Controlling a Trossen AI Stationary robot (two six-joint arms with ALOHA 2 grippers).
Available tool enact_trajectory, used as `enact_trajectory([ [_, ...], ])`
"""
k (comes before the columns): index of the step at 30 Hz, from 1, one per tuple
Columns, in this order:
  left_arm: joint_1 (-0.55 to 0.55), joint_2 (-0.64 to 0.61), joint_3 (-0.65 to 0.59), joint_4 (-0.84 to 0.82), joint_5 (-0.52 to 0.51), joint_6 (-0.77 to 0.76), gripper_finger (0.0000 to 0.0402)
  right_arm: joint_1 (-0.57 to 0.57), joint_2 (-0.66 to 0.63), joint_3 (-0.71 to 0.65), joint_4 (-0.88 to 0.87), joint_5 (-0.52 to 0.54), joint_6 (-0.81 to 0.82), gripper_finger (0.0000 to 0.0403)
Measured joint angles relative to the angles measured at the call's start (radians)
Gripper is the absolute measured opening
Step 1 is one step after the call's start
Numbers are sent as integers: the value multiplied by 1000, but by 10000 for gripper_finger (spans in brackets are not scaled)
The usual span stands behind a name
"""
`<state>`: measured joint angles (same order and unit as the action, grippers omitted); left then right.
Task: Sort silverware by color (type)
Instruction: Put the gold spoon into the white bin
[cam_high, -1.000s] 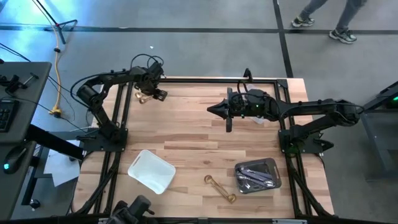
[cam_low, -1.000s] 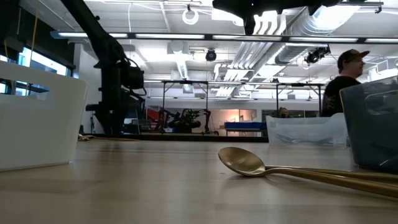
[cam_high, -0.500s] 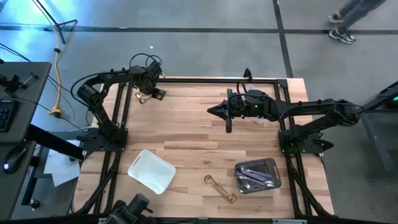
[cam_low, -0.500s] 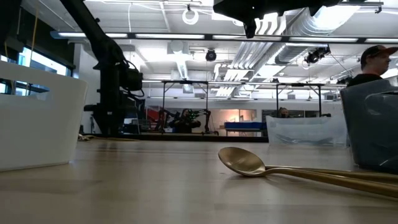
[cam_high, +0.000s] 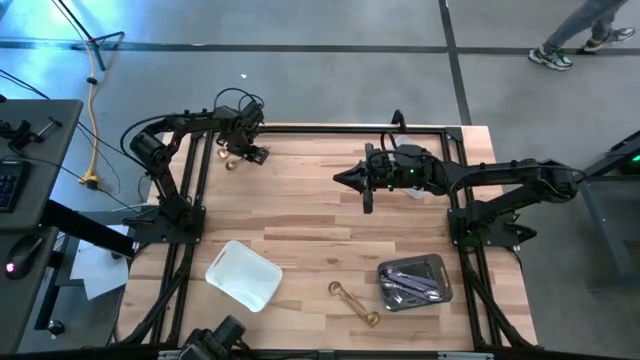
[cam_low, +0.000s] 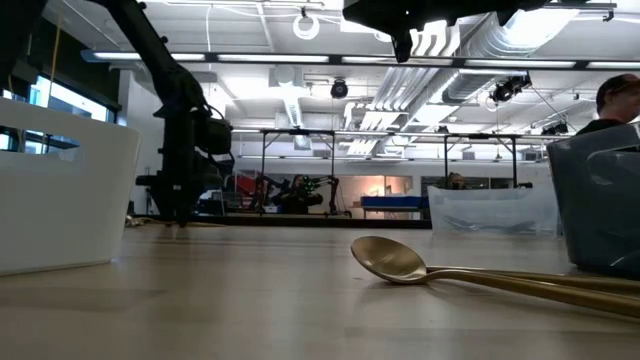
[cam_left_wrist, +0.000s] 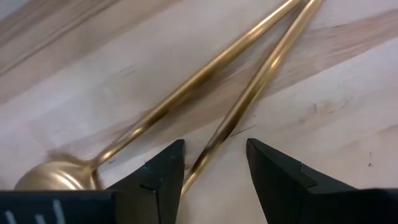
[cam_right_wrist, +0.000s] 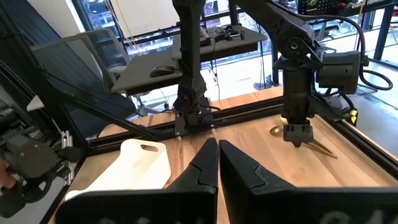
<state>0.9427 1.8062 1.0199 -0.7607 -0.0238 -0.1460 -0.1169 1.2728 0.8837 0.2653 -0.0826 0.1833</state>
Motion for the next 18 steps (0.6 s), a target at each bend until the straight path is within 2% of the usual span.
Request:
enact_trajectory([
  [6, -19, 1, 0, -24, -1, 17, 154, 0, 0, 0, 0, 0, 0, 0],
  [10, -43, 2, -1, -30, -3, 20, 106, 0, 0, 0, 0, 0, 2, 0],
  [15, -76, 2, -1, -37, -4, 41, 19, 0, 0, 0, 0, 0, 22, 0],
  [18, -90, 2, -3, -43, -6, 39, 12, 6, 0, 0, 0, 0, 21, 0],
])
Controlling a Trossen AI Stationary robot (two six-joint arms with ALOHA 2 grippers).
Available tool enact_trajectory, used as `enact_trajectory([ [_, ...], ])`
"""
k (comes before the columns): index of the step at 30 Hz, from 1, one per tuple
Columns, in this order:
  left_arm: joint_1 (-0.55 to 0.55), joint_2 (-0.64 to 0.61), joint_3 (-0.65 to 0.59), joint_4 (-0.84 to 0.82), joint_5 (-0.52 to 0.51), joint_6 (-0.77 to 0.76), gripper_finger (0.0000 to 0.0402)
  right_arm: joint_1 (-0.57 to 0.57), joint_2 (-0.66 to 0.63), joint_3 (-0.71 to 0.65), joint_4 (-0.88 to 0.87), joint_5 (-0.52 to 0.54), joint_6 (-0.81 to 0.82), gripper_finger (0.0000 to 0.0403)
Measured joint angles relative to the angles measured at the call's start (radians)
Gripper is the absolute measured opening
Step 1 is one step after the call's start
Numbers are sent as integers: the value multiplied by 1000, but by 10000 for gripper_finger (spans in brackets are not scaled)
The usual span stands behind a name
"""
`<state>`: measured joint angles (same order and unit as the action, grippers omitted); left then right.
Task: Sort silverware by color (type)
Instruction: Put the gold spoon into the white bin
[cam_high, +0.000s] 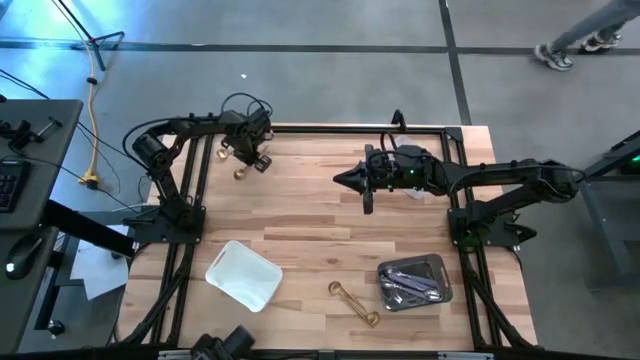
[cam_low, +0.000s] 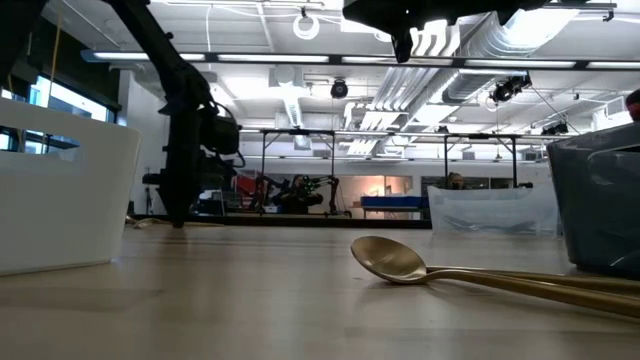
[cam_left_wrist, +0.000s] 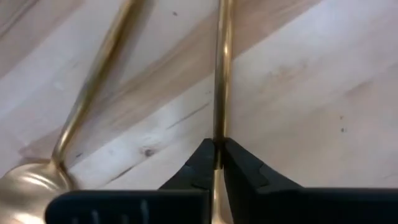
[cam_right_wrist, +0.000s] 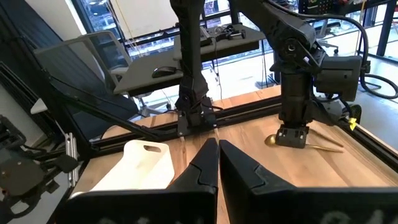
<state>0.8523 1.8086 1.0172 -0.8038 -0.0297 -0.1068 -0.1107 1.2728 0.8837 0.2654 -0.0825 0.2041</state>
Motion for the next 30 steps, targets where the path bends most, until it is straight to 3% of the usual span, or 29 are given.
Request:
enact_trajectory([
  [11, -45, -16, -4, -9, 16, 7, 3, 29, 0, 0, 0, 0, -2, 0],
  [15, -98, -48, -10, -19, 125, 7, 2, 28, 0, 0, 0, 0, 1, 0],
  [19, -195, -98, -16, 20, 161, -15, 1, 29, 0, 0, 0, 0, 4, 0],
  [22, -304, -153, -56, 121, 156, -45, 1, 29, 0, 0, 0, 0, 5, 0],
  [30, -571, -365, -277, 639, 186, -311, 1, 28, 0, 0, 0, 0, 4, 0],
])
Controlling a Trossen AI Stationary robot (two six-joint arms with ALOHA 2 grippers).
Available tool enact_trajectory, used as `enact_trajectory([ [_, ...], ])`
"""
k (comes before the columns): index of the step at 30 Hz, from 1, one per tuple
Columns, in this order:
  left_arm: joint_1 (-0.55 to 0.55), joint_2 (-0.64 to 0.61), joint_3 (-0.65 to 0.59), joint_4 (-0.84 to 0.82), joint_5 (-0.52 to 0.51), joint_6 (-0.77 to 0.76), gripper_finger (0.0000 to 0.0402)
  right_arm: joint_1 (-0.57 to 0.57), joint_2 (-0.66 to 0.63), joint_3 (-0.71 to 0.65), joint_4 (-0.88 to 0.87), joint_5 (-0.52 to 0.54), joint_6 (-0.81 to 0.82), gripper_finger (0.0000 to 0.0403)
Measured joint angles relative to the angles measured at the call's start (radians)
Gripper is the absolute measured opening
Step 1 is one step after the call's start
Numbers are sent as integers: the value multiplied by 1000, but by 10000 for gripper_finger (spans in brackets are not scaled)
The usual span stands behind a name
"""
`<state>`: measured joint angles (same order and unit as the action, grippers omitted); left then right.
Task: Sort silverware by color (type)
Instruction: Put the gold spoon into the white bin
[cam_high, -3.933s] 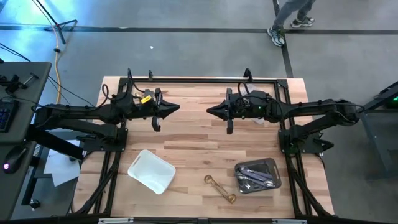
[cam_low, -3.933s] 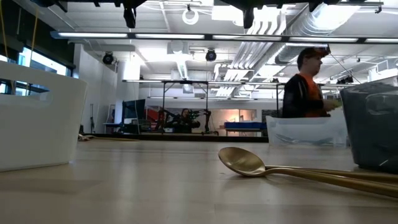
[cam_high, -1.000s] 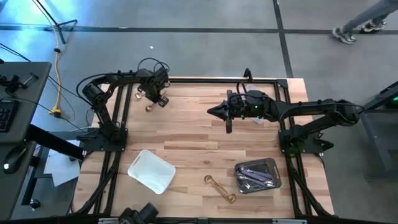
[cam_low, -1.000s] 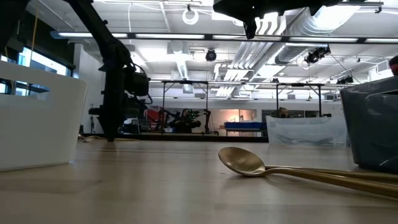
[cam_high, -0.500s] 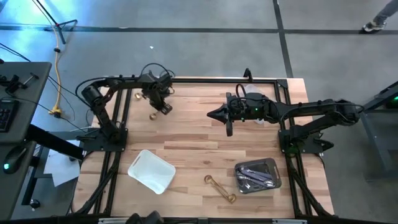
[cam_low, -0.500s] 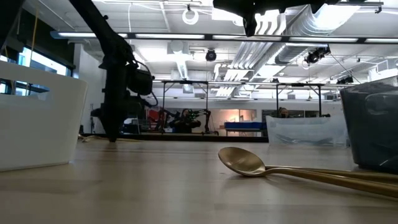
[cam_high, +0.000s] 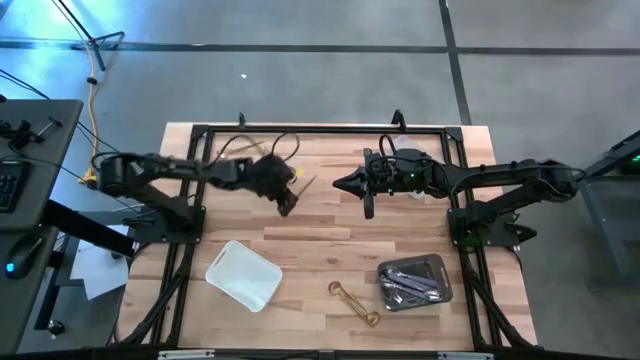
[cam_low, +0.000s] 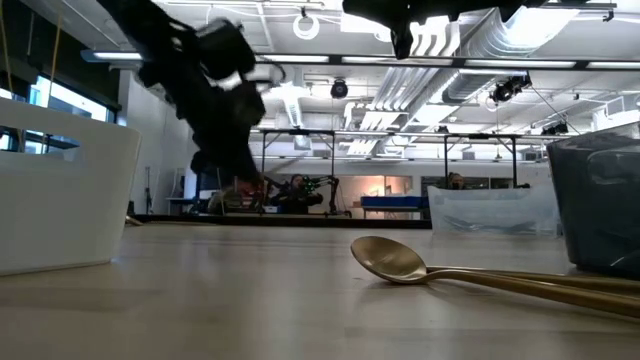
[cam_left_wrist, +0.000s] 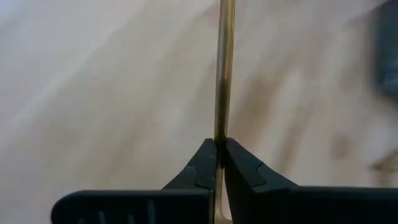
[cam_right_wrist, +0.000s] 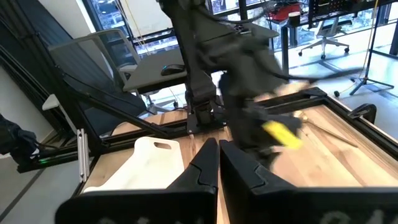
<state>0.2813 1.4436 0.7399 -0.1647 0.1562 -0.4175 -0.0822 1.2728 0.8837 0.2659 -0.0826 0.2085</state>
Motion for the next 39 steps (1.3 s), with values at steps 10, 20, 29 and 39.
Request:
enact_trajectory([
  [10, -223, -258, -109, 395, -161, -52, 1, 0, 0, 0, 23, -29, 55, 0],
  [20, -249, -432, 25, 410, -222, 147, 1, 11, 0, 0, 113, -52, 45, 0],
  [29, -249, -458, 37, 404, -237, 161, 1, 11, 0, 0, 111, -51, 45, 0],
  [39, -249, -442, 37, 402, -238, 159, 0, 11, 0, 0, 109, -30, 45, 0],
])
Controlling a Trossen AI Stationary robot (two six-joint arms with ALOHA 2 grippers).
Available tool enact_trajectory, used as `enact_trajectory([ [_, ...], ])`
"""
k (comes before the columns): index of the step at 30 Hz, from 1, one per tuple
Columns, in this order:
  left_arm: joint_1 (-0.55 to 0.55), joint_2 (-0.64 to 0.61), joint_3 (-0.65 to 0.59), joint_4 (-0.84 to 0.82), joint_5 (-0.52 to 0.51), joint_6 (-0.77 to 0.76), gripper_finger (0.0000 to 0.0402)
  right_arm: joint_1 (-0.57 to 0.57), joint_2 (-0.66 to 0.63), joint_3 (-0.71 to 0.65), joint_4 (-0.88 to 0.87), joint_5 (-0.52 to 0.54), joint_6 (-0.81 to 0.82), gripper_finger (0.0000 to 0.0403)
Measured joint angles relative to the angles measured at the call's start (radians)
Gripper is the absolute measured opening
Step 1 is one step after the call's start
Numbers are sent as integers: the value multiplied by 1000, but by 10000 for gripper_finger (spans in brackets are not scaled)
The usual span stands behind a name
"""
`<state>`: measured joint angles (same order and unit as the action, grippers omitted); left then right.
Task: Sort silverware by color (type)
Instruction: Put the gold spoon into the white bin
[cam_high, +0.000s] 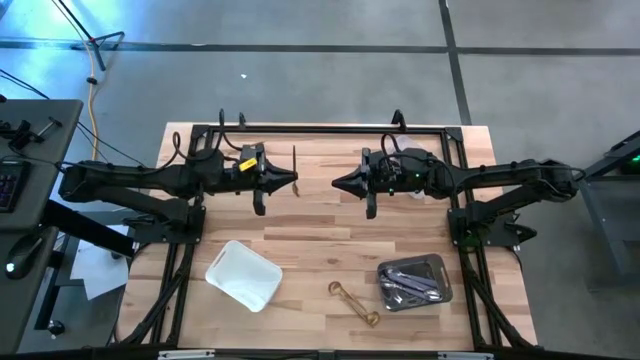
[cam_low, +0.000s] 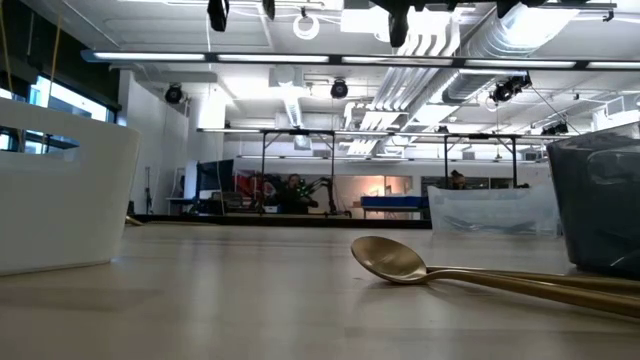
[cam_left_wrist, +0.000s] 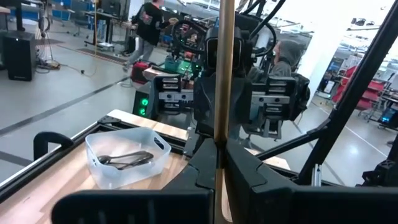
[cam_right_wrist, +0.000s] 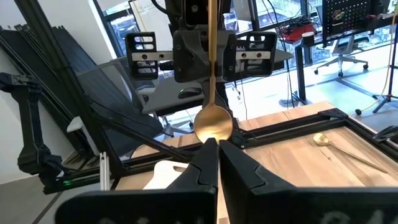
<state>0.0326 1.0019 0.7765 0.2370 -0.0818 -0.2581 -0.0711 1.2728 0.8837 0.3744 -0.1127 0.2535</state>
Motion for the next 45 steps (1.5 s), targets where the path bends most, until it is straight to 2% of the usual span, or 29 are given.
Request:
enact_trajectory([
  [20, 0, 0, 0, 0, 0, 5, 0, 0, 0, 0, -4, 3, 0, 0],
  [28, 0, 0, 0, 0, 0, 1, 1, 0, 0, 0, -93, -14, 0, 0],
  [45, 0, 0, 0, -9, 0, 7, 1, 0, 0, 0, -51, -2, -53, 1],
])
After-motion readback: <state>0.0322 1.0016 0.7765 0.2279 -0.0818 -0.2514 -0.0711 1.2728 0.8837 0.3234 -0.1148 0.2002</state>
